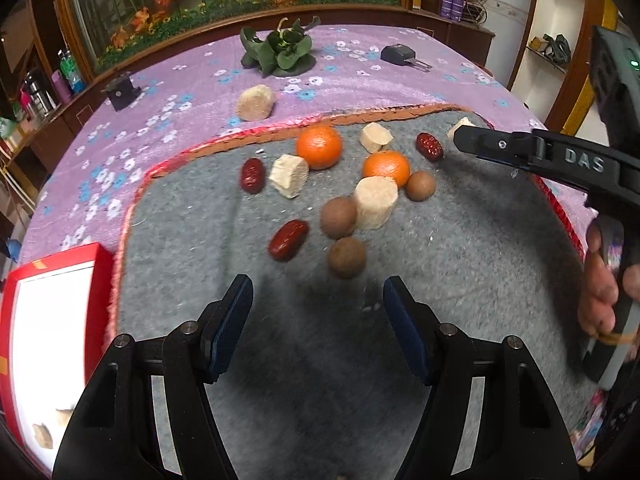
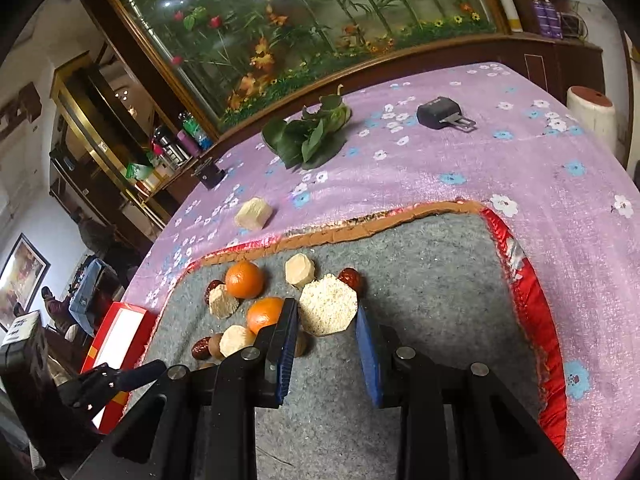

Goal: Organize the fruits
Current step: 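Grasp a pale octagonal piece with the right tool while the left tool grasps a brown round nut, then carry both pieces over the white tray and open both tools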

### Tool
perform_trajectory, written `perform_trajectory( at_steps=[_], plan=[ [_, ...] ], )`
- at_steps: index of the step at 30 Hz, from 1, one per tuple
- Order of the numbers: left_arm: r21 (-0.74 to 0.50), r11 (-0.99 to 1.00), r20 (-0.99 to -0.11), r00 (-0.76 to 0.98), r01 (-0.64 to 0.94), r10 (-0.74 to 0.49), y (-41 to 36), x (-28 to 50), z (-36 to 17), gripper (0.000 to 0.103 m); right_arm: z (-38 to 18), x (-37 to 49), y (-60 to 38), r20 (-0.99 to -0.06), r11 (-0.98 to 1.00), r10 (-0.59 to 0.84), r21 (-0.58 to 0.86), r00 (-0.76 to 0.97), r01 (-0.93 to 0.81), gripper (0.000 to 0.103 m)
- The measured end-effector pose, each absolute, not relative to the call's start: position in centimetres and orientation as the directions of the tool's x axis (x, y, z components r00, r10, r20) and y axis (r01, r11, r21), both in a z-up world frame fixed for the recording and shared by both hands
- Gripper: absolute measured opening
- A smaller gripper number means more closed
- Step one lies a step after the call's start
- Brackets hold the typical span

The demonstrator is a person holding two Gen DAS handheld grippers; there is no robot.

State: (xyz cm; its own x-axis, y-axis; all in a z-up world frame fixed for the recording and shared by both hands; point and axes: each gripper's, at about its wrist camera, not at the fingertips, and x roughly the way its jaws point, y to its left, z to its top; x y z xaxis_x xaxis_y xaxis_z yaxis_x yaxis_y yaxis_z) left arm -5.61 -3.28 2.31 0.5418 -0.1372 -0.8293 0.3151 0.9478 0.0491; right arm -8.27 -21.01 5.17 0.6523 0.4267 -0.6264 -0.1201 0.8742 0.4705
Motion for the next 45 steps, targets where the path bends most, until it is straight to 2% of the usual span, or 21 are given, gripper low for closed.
perform_trajectory(
  at_steps=[2, 4, 8, 10, 12, 23, 33, 37, 45],
  plan=[
    [0.059, 0.947, -0.833, 0.538, 0.317, -0.128, -3.8, -5.1, 1.9, 0.062, 5.2, -8.3, -21.1, -0.626, 0.876, 0.420, 0.468, 0.657, -0.114, 0.029],
    [0.044, 0.946, -0.839, 0.526, 0.322, -0.140, -4.2, -4.6, 1.4, 0.049, 5.2, -8.3, -21.3, -0.624, 0.874, 0.419, 0.473, 0.660, -0.109, 0.029],
    [0.021, 0.948, -0.831, 0.533, 0.317, -0.160, -4.3, -3.9, 1.0, 0.036, 5.1, -8.2, -21.4, -0.623, 0.873, 0.419, 0.476, 0.660, -0.105, 0.029],
    [0.013, 0.946, -0.825, 0.538, 0.323, -0.172, -4.4, -4.0, 1.1, 0.025, 5.0, -8.2, -21.3, -0.625, 0.875, 0.418, 0.472, 0.660, -0.107, 0.029],
    [0.022, 0.945, -0.820, 0.547, 0.327, -0.171, -4.4, -4.2, 1.1, 0.021, 5.0, -8.2, -21.2, -0.625, 0.875, 0.421, 0.471, 0.658, -0.112, 0.029],
    [0.020, 0.973, -0.741, 0.657, 0.229, -0.139, -0.4, -7.5, 4.0, 0.021, 5.5, -8.6, -21.0, -0.591, 0.885, 0.404, 0.447, 0.698, -0.134, 0.029],
    [0.006, 0.999, -0.634, 0.773, 0.047, -0.032, 9.3, -13.3, 8.6, 0.021, 5.6, -9.0, -20.3, -0.589, 0.910, 0.351, 0.396, 0.728, -0.119, 0.029],
    [-0.003, 0.999, -0.616, 0.787, -0.040, 0.030, 13.4, -14.9, 9.0, 0.021, 6.6, -9.9, -17.0, -0.558, 0.877, 0.437, 0.439, 0.705, -0.196, 0.028],
    [0.009, 0.979, -0.603, 0.780, -0.205, 0.169, 20.0, -16.9, 8.4, 0.021, 8.2, -12.4, -1.8, -0.532, 0.755, 0.656, 0.451, 0.536, -0.476, 0.028]
  ],
)
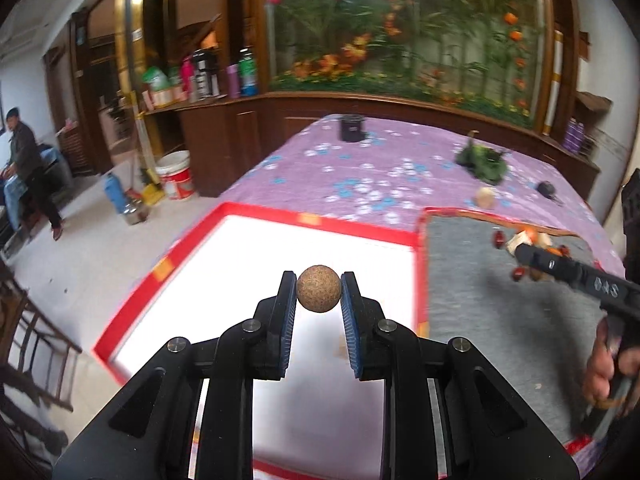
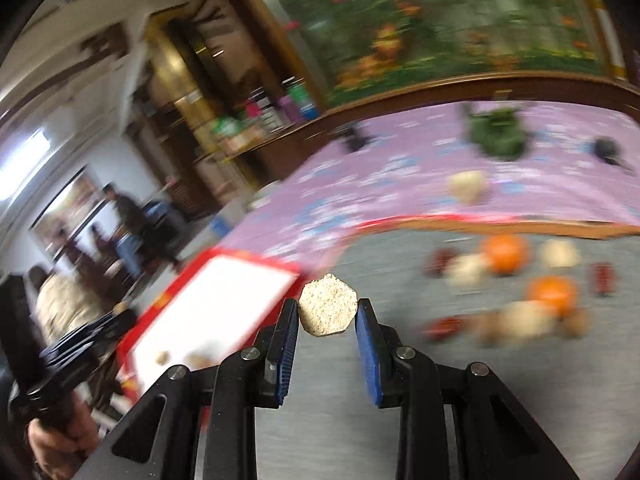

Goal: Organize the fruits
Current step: 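Carry both pieces over the white tray and open both tools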

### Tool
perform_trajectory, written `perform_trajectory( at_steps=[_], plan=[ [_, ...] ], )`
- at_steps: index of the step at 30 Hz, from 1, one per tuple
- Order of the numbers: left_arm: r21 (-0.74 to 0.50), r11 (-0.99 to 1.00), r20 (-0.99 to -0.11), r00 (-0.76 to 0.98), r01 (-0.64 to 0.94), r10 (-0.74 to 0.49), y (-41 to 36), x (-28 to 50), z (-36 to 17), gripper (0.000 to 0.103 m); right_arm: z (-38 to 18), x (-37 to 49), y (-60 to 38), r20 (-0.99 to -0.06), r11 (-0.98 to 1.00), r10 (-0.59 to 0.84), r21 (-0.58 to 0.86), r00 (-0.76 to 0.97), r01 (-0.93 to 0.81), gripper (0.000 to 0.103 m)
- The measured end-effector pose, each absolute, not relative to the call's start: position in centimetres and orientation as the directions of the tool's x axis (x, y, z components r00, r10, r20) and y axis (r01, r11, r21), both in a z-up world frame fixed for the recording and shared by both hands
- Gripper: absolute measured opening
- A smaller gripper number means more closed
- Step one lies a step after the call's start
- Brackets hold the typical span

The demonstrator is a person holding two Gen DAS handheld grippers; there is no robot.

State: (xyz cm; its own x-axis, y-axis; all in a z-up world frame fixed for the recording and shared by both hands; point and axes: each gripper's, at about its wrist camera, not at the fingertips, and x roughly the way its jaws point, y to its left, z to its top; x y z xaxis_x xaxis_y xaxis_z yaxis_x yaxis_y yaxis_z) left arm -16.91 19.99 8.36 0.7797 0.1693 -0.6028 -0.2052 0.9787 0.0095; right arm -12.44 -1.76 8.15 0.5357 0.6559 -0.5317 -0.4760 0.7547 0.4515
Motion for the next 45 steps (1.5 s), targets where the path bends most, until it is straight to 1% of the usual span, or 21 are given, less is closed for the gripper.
perform_trajectory(
  at_steps=[3, 6, 10, 14, 20, 23, 30, 41, 44, 45],
  plan=[
    [0.004, 0.971, -0.612, 0.767, -0.238, 0.191, 21.6, -17.4, 7.5, 0.021, 8.2, -13.8, 3.4, -0.526, 0.694, 0.715, 0.458, 0.461, -0.556, 0.028],
    [0.012, 0.968, -0.615, 0.762, -0.251, 0.205, 22.2, -17.6, 7.0, 0.021, 8.1, -15.3, 6.9, -0.514, 0.656, 0.744, 0.438, 0.427, -0.615, 0.028],
    [0.021, 0.967, -0.610, 0.763, -0.253, 0.213, 22.5, -17.9, 6.6, 0.021, 7.0, -16.5, 9.3, -0.497, 0.618, 0.773, 0.450, 0.395, -0.645, 0.028],
    [0.034, 0.963, -0.604, 0.762, -0.266, 0.231, 22.8, -18.0, 6.4, 0.021, 5.8, -16.0, 11.0, -0.518, 0.609, 0.776, 0.467, 0.360, -0.642, 0.028],
    [0.044, 0.959, -0.611, 0.752, -0.279, 0.247, 23.0, -17.6, 6.0, 0.021, 4.9, -16.1, 12.4, -0.558, 0.612, 0.757, 0.423, 0.341, -0.668, 0.028],
    [0.054, 0.958, -0.611, 0.749, -0.281, 0.254, 23.0, -17.5, 5.9, 0.021, 5.0, -16.7, 12.5, -0.557, 0.606, 0.757, 0.406, 0.340, -0.684, 0.028],
    [0.061, 0.956, -0.625, 0.735, -0.289, 0.262, 22.9, -17.2, 5.4, 0.021, 4.5, -16.0, 12.2, -0.580, 0.611, 0.751, 0.428, 0.316, -0.666, 0.028],
    [0.076, 0.944, -0.653, 0.699, -0.322, 0.291, 23.0, -16.8, 4.5, 0.022, 4.4, -16.2, 12.3, -0.586, 0.613, 0.745, 0.416, 0.317, -0.672, 0.029],
    [0.065, 0.941, -0.673, 0.681, -0.333, 0.288, 23.2, -16.6, 4.1, 0.026, 4.5, -16.4, 12.2, -0.580, 0.604, 0.753, 0.422, 0.311, -0.676, 0.034],
    [0.061, 0.939, -0.678, 0.676, -0.337, 0.287, 23.3, -16.6, 4.1, 0.032, 4.6, -16.5, 12.2, -0.577, 0.602, 0.755, 0.422, 0.311, -0.678, 0.038]
  ],
)
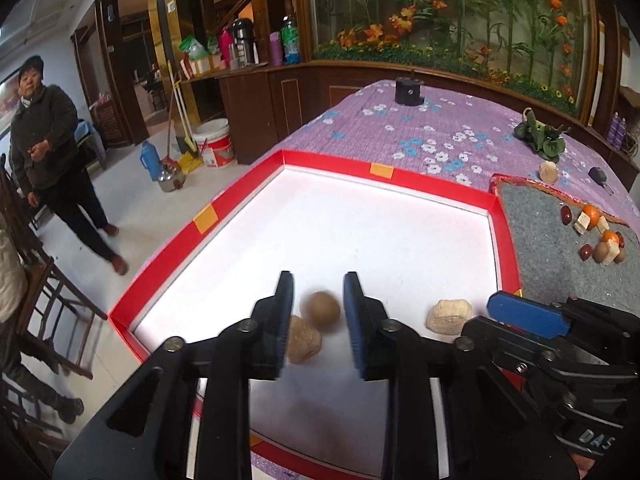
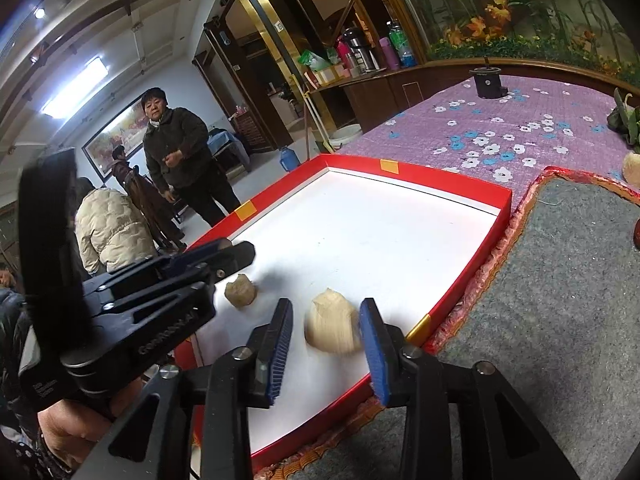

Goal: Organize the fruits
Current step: 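Carry both pieces over the white tray and open both tools, then move both open tools back over the fruits on the grey mat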

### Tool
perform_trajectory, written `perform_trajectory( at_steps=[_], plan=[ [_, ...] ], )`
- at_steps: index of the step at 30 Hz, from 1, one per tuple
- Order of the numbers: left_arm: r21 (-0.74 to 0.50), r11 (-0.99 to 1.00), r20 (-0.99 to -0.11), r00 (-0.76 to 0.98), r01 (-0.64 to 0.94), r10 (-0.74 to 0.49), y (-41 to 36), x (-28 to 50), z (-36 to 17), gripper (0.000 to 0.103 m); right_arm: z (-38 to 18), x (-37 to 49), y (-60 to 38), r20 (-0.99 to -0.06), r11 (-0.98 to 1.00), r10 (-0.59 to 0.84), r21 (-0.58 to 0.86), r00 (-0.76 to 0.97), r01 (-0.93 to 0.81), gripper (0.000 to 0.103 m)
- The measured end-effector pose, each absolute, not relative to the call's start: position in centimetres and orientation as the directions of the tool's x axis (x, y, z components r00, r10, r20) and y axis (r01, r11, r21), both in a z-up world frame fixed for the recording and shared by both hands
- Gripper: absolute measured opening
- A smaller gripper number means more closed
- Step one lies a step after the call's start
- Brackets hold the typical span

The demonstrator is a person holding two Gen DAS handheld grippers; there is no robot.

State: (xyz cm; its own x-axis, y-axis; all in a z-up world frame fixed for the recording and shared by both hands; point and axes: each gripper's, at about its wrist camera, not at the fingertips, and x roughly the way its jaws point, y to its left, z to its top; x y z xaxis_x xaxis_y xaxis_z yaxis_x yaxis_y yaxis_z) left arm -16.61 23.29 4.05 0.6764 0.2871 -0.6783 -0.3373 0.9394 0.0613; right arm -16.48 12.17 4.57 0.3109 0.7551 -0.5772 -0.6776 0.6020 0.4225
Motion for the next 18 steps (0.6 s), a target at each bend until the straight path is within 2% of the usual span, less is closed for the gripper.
perform_trajectory(
  at_steps=[1, 4, 15, 18],
  plan=[
    [0.059, 0.939, -0.680, 0.675, -0.339, 0.286, 23.3, -16.6, 4.0, 0.040, 4.6, -16.6, 12.1, -0.575, 0.601, 0.756, 0.421, 0.313, -0.679, 0.041],
    [0.063, 0.936, -0.677, 0.674, -0.346, 0.295, 23.3, -16.8, 3.9, 0.050, 4.7, -16.7, 11.8, -0.569, 0.605, 0.757, 0.423, 0.322, -0.675, 0.044],
    [0.061, 0.955, -0.681, 0.687, -0.289, 0.252, 21.3, -16.6, 4.4, 0.050, 5.1, -15.6, 6.7, -0.506, 0.616, 0.783, 0.554, 0.362, -0.560, 0.044],
    [0.054, 0.970, -0.677, 0.705, -0.238, 0.211, 19.7, -16.2, 5.0, 0.050, 5.4, -15.0, 3.6, -0.515, 0.659, 0.751, 0.543, 0.413, -0.520, 0.044]
  ],
)
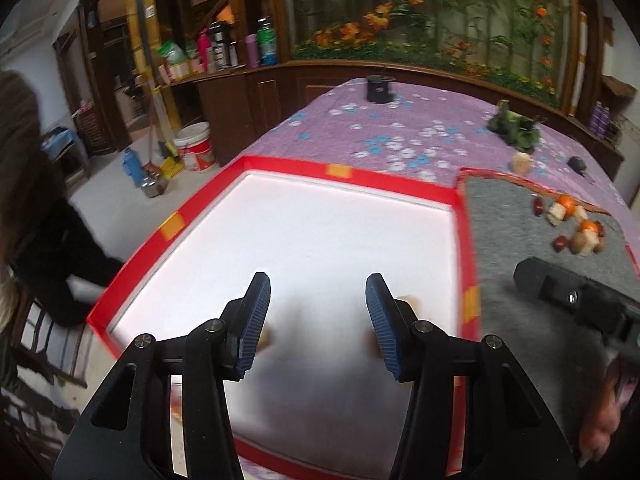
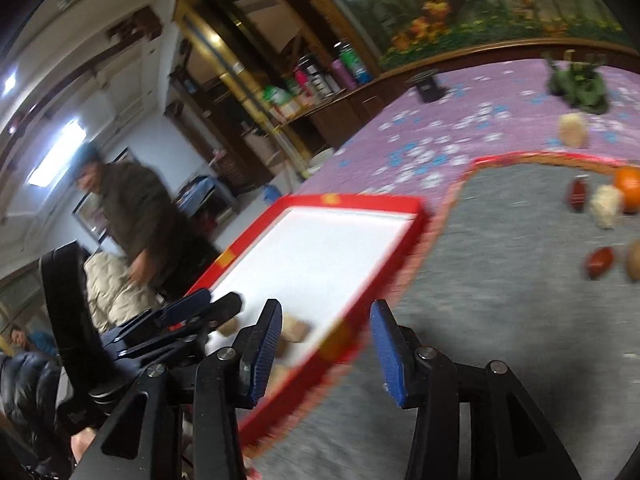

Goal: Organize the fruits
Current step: 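Move both open tools back over the fruits on the grey mat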

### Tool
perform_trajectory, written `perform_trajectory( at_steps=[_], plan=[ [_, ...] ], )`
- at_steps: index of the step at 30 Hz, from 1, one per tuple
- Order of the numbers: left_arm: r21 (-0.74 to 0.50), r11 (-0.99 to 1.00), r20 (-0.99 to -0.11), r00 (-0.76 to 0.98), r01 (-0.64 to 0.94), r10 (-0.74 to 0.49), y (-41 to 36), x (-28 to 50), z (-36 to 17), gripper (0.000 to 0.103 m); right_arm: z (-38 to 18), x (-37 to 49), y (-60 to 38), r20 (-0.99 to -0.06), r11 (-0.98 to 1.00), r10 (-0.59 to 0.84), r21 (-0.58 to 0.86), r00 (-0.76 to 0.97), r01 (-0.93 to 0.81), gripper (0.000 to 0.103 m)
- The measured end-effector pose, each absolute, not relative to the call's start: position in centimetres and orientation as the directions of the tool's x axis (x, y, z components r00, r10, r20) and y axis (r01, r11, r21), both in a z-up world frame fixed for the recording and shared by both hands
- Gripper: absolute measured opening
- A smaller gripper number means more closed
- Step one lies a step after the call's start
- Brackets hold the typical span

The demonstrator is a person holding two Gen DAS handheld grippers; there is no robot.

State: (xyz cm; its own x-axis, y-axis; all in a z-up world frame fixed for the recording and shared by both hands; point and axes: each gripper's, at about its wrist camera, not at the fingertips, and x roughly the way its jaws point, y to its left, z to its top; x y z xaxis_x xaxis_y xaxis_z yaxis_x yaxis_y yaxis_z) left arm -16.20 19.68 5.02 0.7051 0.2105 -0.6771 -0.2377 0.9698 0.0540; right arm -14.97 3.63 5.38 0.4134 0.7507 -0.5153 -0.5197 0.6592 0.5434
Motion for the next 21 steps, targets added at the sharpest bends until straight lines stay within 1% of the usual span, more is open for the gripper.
perform_trajectory(
  at_steps=[4, 10, 13, 16, 18, 21],
  plan=[
    [0.064, 0.987, -0.670, 0.727, -0.149, 0.153, 16.7, -15.3, 5.8, 0.050, 6.1, -14.3, -2.0, -0.518, 0.724, 0.689, 0.531, 0.507, -0.442, 0.044],
    [0.052, 0.999, -0.672, 0.739, -0.008, 0.041, 12.1, -12.1, 7.3, 0.050, 7.9, -11.4, -11.6, -0.549, 0.828, 0.537, 0.489, 0.641, -0.275, 0.045],
    [0.046, 0.999, -0.672, 0.741, 0.029, 0.009, 10.1, -10.1, 8.2, 0.050, 7.7, -8.7, -14.8, -0.594, 0.850, 0.486, 0.493, 0.642, -0.187, 0.045],
    [0.051, 0.997, -0.669, 0.743, 0.055, -0.007, 8.4, -8.2, 8.9, 0.050, 6.5, -5.7, -16.2, -0.622, 0.818, 0.524, 0.559, 0.582, -0.139, 0.045],
    [0.043, 0.996, -0.682, 0.730, 0.076, -0.026, 7.6, -6.8, 8.9, 0.050, 5.6, -4.4, -15.8, -0.659, 0.828, 0.516, 0.547, 0.547, -0.123, 0.042],
    [0.029, 0.991, -0.690, 0.720, 0.130, -0.074, 6.4, -5.1, 8.8, 0.050, 4.2, -3.4, -15.7, -0.692, 0.845, 0.489, 0.526, 0.531, -0.093, 0.040]
  ],
)
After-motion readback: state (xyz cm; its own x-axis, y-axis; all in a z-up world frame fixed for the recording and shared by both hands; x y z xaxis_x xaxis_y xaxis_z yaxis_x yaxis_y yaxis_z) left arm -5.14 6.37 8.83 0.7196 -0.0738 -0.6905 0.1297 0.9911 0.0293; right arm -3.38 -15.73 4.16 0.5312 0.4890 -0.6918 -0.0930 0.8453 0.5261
